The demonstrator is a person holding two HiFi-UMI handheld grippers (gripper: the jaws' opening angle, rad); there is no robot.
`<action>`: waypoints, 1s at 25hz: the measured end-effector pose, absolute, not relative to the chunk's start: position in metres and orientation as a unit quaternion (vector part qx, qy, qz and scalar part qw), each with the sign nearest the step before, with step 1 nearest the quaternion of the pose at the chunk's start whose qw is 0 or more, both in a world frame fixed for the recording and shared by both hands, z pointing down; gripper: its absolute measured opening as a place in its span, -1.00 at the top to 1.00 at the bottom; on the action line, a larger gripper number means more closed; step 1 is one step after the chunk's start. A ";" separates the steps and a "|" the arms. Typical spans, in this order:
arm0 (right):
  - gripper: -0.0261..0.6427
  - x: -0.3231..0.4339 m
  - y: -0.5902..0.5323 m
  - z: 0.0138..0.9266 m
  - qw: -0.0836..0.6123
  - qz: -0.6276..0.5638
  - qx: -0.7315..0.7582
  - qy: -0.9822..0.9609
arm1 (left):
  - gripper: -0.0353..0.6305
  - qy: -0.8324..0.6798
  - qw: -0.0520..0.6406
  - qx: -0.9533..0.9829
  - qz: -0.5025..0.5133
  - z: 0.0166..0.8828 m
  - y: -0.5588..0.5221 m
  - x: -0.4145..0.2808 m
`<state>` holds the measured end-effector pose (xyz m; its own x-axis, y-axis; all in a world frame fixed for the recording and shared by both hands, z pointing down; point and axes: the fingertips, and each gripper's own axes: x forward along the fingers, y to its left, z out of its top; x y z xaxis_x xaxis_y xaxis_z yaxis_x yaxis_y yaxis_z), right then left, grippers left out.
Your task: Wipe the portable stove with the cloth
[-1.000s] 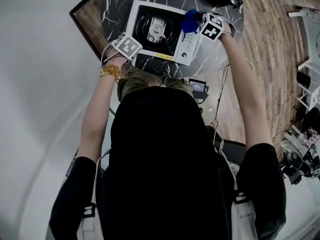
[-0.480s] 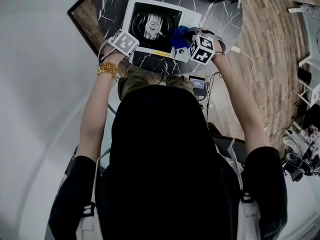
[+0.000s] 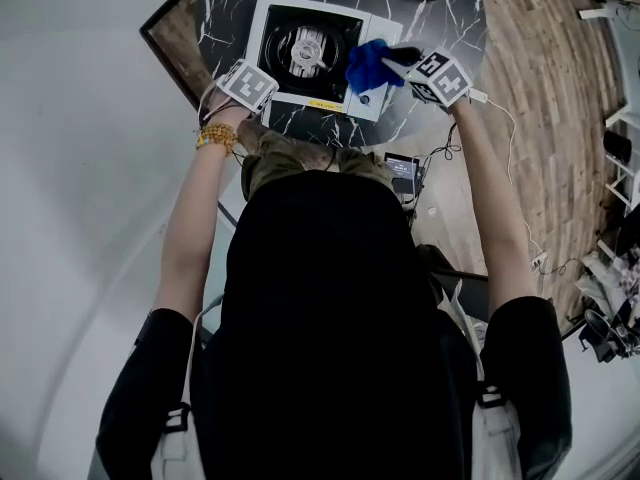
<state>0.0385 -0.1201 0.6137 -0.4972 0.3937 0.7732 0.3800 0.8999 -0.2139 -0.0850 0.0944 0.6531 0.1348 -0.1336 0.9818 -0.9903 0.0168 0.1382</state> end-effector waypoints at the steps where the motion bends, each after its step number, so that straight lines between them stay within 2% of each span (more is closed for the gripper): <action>1: 0.83 0.023 -0.149 0.612 0.456 -0.043 -0.193 -0.868 | 0.81 -0.500 0.510 0.559 0.421 0.653 0.095 -0.084; 4: 0.82 -0.003 -0.196 0.634 0.495 -0.154 -0.152 -0.842 | 0.81 -0.488 0.523 0.554 0.426 0.654 0.099 -0.080; 9: 0.83 0.002 -0.188 0.648 0.500 -0.211 -0.153 -0.826 | 0.81 -0.479 0.536 0.561 0.410 0.658 0.095 -0.070; 13: 0.83 0.025 -0.159 0.648 0.500 -0.192 -0.175 -0.826 | 0.81 -0.491 0.508 0.548 0.448 0.655 0.097 -0.086; 18: 0.83 0.064 -0.107 0.650 0.490 -0.160 -0.185 -0.837 | 0.81 -0.478 0.539 0.553 0.418 0.657 0.099 -0.073; 25: 0.83 0.114 -0.030 0.649 0.479 -0.115 -0.188 -0.850 | 0.81 -0.482 0.543 0.539 0.428 0.654 0.104 -0.077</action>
<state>0.1144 -0.0298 0.6487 -0.4703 0.2102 0.8571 0.4303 0.9026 0.0148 -0.0767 0.1044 0.6543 0.1691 -0.0540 0.9841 -0.9837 0.0531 0.1719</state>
